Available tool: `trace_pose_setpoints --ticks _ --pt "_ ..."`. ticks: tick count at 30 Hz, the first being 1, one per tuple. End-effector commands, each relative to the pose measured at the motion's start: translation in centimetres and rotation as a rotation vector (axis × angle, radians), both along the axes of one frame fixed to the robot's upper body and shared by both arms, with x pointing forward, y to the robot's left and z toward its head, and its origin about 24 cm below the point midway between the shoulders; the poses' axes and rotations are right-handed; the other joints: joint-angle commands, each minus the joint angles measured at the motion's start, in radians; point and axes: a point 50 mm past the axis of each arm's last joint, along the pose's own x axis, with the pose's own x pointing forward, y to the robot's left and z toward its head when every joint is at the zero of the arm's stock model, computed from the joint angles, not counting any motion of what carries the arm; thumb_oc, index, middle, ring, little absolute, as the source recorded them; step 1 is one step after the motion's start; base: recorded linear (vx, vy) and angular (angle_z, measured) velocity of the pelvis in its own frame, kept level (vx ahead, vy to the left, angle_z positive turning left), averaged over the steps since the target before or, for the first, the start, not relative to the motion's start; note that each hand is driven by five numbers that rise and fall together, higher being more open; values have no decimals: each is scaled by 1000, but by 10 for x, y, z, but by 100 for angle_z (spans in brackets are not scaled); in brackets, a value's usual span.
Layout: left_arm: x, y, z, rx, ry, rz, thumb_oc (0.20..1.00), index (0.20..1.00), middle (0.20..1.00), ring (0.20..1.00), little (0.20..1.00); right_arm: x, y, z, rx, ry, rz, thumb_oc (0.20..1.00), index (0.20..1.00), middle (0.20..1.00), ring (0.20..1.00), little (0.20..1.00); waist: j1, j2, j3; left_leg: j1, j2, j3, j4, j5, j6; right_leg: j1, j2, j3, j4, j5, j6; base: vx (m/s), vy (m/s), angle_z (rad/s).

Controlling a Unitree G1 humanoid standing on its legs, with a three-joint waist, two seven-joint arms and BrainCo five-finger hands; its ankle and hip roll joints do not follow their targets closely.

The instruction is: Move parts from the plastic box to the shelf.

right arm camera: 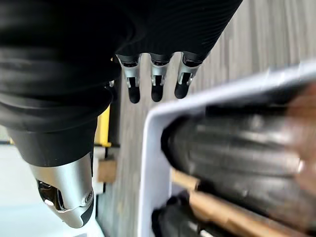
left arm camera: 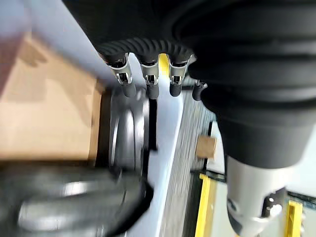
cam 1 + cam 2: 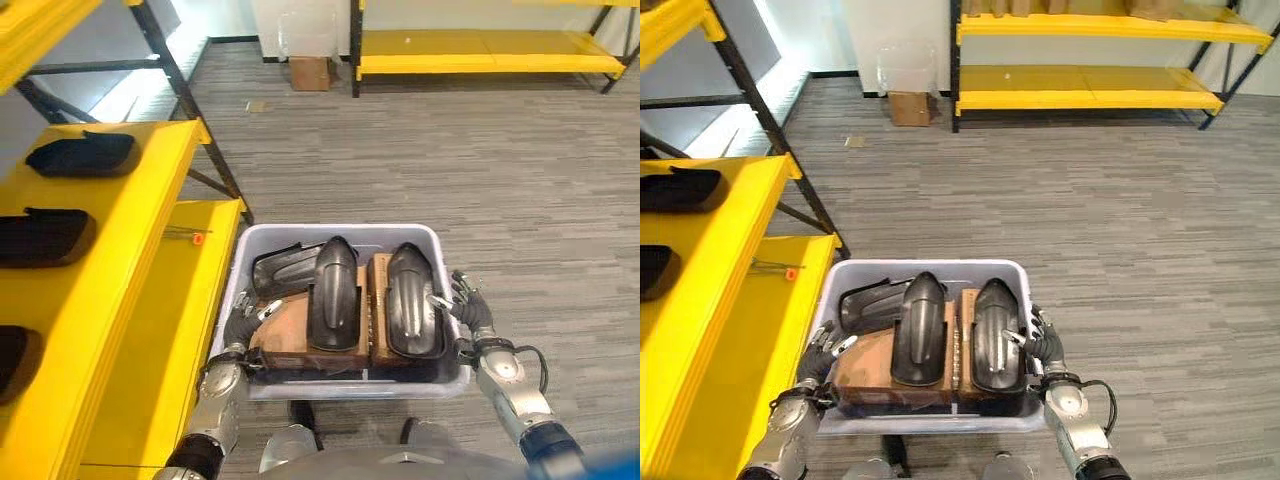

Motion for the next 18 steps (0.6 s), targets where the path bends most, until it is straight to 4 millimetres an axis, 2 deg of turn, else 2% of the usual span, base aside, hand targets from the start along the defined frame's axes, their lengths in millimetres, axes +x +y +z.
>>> trace_pose_setpoints --ticks 1,4,7,9,11,14,15,17,18 --pt "18 -4 26 37 -157 -37 1000 1000 1000 1000 1000 22 -3 28 31 -137 -16 1000 1000 1000 1000 1000 12 -5 20 58 121 29 67 -75 -80 -71 -12 16 -22 113 6 54 50 -2" --pt "21 -1 31 37 -172 -18 1000 1000 1000 1000 1000 24 1 32 72 -151 3 1000 1000 1000 1000 1000 14 -6 23 57 116 31 67 -76 -75 -70 -12 16 -23 113 6 38 32 -4" --pt "32 -3 50 38 -248 -38 1000 1000 1000 1000 1000 25 13 41 125 -169 50 1000 1000 1000 1000 1000 11 -9 34 46 111 33 78 -84 -69 -83 -14 23 -9 109 8 22 27 -9" --pt "49 -19 73 22 -348 -80 1000 1000 1000 1000 1000 27 25 36 27 -112 64 1000 1000 1000 1000 1000 4 -4 56 21 104 35 91 -93 -63 -111 -20 38 0 112 13 -60 47 -4" --pt "57 -31 90 22 -444 -121 1000 1000 1000 1000 1000 24 33 21 31 -2 30 1000 1000 1000 1000 1000 3 2 74 8 99 35 100 -99 -60 -126 -28 48 2 118 16 -51 51 -2" --pt "62 -38 102 23 -508 -139 1000 1000 1000 1000 1000 24 33 14 46 42 19 1000 1000 1000 1000 1000 1 8 88 -3 97 33 105 -100 -59 -139 -32 53 7 121 18 -51 35 -7" --pt "68 -45 118 22 -576 -155 1000 1000 1000 1000 1000 25 34 11 46 61 34 1000 1000 1000 1000 1000 -2 14 103 -15 96 33 109 -103 -58 -153 -37 58 11 123 20 -93 32 -4" --pt "73 -52 130 26 -629 -174 1000 1000 1000 1000 1000 27 36 11 26 62 75 1000 1000 1000 1000 1000 -5 18 115 -30 95 33 115 -103 -59 -169 -41 62 16 123 21 -101 32 -8" --pt "78 -60 145 23 -694 -209 1000 1000 1000 1000 1000 27 41 11 -5 66 122 1000 1000 1000 1000 1000 -11 23 131 -47 96 35 122 -104 -60 -187 -45 68 22 124 22 -128 35 -12"
